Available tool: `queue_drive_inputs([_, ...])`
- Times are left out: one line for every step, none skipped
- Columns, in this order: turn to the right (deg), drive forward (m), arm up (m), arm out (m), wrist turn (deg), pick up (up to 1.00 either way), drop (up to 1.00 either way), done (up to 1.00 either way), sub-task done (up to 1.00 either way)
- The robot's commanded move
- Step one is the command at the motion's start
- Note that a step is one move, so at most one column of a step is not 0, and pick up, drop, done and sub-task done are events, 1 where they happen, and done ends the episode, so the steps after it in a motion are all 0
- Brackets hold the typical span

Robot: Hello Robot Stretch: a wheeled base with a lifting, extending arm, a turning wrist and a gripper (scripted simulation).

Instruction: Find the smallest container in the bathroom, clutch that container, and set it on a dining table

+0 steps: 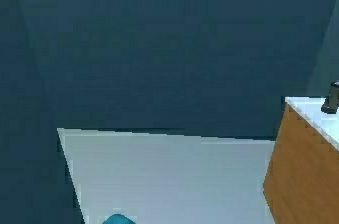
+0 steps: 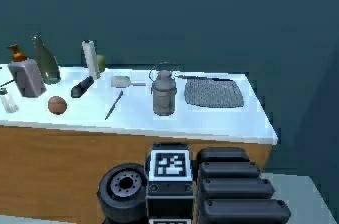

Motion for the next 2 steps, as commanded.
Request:
queue_drive_inputs([0.0,0.70,0.00,0.00,0.0,0.00,0.00,0.00,0.00])
queue_drive_inputs([6.0,0.00,0.00,0.00,0.0,0.00,0.00,0.00,0.00])
